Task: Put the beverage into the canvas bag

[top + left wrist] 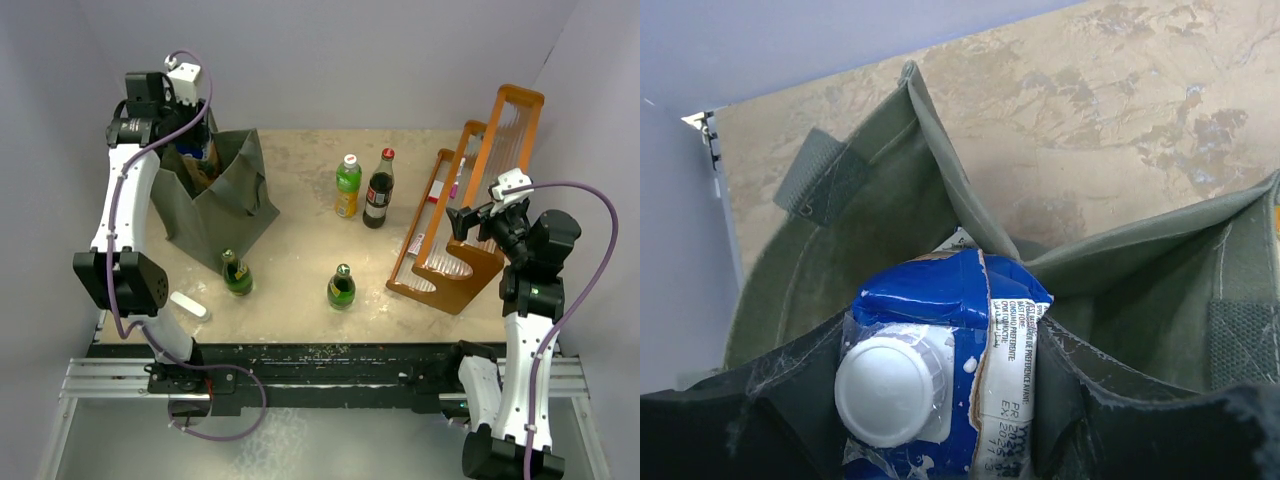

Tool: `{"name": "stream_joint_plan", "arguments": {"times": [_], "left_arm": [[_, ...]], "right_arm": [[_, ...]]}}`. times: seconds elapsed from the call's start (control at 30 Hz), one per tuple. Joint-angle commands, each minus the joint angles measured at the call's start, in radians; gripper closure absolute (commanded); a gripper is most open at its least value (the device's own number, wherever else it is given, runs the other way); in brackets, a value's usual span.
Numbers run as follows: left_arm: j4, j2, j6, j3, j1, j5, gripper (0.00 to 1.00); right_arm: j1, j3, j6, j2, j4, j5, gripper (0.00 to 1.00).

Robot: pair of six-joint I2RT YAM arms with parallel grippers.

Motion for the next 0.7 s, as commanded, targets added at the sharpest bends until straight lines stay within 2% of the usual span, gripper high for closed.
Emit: {"name": "stream_joint_plan", "arguments": {"times": [0.0,0.27,0.53,0.67], "left_arm": [[0.411,-0.073,-0.058,0.011,0.01,0.045,1.0],[0.539,-0.098,-0.071,-0.121,0.01,0.034,1.0],[0.51,-0.067,-0.05,-0.128,0.011,0.036,1.0],[0.48,-0.068,-0.054,-0.118,0.011,0.099,1.0]], "right_arm": [[0.0,-0.019,-0.023,-0.012,-0.058,-0.048,0.0],[0.0,-0.02,-0.023,-0.012,-0.058,-0.052,0.0],[0.0,-0.024,-0.014,-0.01,-0.049,-0.071,0.0],[0.001,0.005,0.029,0.016,-0.025,-0.1,0.0]]}}
